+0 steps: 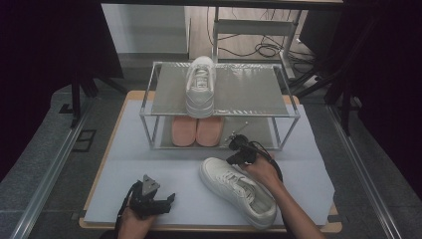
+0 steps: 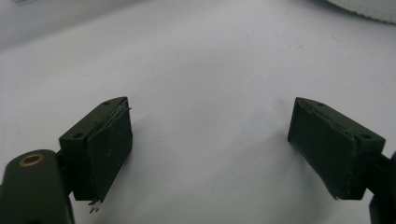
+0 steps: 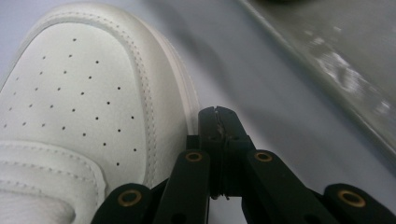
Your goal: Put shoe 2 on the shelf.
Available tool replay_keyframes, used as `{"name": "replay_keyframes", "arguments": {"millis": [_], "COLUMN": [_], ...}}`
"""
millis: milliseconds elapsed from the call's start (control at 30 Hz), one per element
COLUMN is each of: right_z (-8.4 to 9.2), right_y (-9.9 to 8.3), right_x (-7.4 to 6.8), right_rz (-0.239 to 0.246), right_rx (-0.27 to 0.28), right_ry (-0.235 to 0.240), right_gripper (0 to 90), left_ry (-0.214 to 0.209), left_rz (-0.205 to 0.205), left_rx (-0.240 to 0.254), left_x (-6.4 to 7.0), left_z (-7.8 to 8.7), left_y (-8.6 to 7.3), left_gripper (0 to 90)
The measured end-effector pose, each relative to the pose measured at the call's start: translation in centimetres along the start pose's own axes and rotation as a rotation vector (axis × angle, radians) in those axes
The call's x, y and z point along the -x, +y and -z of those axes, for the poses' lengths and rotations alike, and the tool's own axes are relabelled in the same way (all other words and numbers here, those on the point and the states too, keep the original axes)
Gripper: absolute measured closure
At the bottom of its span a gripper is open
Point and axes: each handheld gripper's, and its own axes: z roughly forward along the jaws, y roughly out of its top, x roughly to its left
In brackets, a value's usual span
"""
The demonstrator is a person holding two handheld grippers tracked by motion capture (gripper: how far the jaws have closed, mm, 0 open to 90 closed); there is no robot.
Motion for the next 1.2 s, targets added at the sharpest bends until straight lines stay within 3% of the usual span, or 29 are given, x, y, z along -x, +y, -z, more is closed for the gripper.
{"name": "replay_keyframes", "arguments": {"millis": [100, 300, 467, 600, 833, 967, 1100, 1200], "right_z": [-0.2, -0.1, 0.7, 2.1, 5.1, 6.8, 8.4, 9.4], "right_y": [0.5, 0.3, -0.2, -0.6, -2.1, -3.2, -4.3, -5.2], "right_x": [-0.5, -0.1, -0.1, 0.1, 0.6, 0.7, 0.5, 0.3], "right_rz": [0.036, 0.012, 0.016, 0.005, -0.06, -0.088, -0.093, -0.097], "right_rx": [-0.018, -0.007, -0.013, -0.007, -0.032, -0.032, -0.056, -0.066], "right_ry": [0.001, 0.013, -0.024, -0.056, -0.082, -0.09, -0.137, -0.128], "right_gripper": [90.0, 86.6, 74.4, 65.4, 50.9, 45.7, 40.0, 38.3], "left_ry": [0.0, 0.0, 0.0, 0.001, 0.001, 0.001, 0.001, 0.001], "left_rz": [0.0, 0.0, 0.0, 0.0, 0.0, 0.0, 0.001, 0.001], "left_rx": [0.0, 0.0, 0.0, 0.001, 0.001, 0.001, 0.001, 0.001], "left_x": [0.0, 0.0, 0.0, 0.0, 0.0, 0.0, 0.0, 0.0], "left_z": [0.0, 0.0, 0.0, 0.0, 0.0, 0.0, 0.0, 0.0], "left_y": [0.0, 0.0, 0.0, 0.0, 0.0, 0.0, 0.0, 0.0], "left_gripper": [13.8, 13.9, 13.9, 13.9, 13.9, 13.9, 13.8, 13.8]}}
